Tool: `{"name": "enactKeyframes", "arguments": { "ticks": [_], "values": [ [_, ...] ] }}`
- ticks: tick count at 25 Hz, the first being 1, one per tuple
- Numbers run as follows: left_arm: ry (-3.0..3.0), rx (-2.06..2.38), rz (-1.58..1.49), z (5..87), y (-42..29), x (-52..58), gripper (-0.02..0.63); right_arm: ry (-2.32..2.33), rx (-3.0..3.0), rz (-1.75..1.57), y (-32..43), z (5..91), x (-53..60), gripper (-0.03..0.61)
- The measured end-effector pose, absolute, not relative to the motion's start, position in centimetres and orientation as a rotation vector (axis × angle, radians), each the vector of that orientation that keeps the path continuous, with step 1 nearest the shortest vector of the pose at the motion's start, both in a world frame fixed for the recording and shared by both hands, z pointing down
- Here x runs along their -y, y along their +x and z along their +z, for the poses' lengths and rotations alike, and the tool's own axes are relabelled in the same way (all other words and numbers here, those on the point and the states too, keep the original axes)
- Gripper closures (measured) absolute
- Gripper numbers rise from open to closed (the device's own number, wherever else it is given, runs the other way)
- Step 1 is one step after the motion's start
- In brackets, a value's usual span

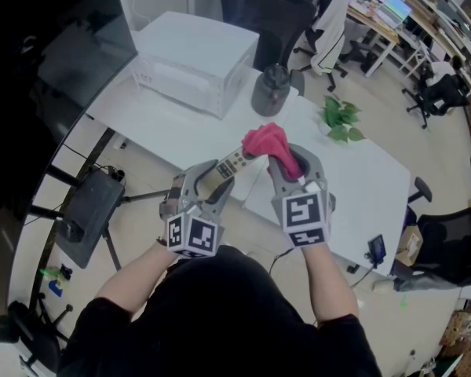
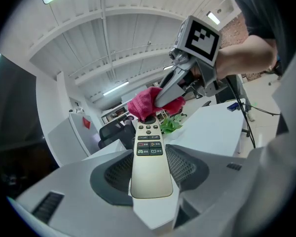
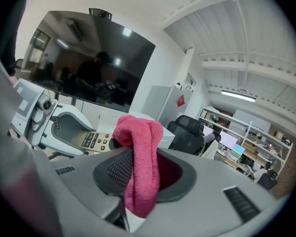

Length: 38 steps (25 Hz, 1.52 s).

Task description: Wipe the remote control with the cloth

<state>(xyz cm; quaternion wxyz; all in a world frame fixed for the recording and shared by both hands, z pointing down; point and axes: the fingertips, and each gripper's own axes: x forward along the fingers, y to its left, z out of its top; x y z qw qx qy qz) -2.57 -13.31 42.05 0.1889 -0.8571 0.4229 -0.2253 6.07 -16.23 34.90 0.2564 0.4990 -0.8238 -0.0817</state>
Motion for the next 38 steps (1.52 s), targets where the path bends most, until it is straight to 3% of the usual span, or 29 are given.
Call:
{"name": "enactKeyframes", "arguments": {
  "ticks": [5,8,17,21,27,38],
  "values": [
    [-2.558,-1.233,-0.548,41.8,-2.6,13.6,0.405,1.337,2.330,-0.291,5.6,33.5,15.4,0.474],
    [-2.870,-1.283,-0.346,41.6,-2.9,14.2,0.405,1.337,2.442,-0.284,4.9,32.6,14.1,0.474],
    [-3.709,-1.060,0.877,40.8,-4.1,15.6,0.405,1.204,2.760,0.114,2.8,35.8,10.6,0.474],
    [-3.790,-0.865,1.230,39.5,-4.1,15.4,0.405,1.109,2.872,0.311,2.0,37.1,10.1,0.474],
    [-3.825,-0.579,1.415,38.3,-3.5,14.5,0.405,1.018,2.929,0.542,1.7,39.0,10.5,0.476],
    [-3.937,-0.237,1.216,38.2,-1.4,11.8,0.405,1.021,2.932,0.528,1.9,38.3,12.7,0.476]
  ]
}}
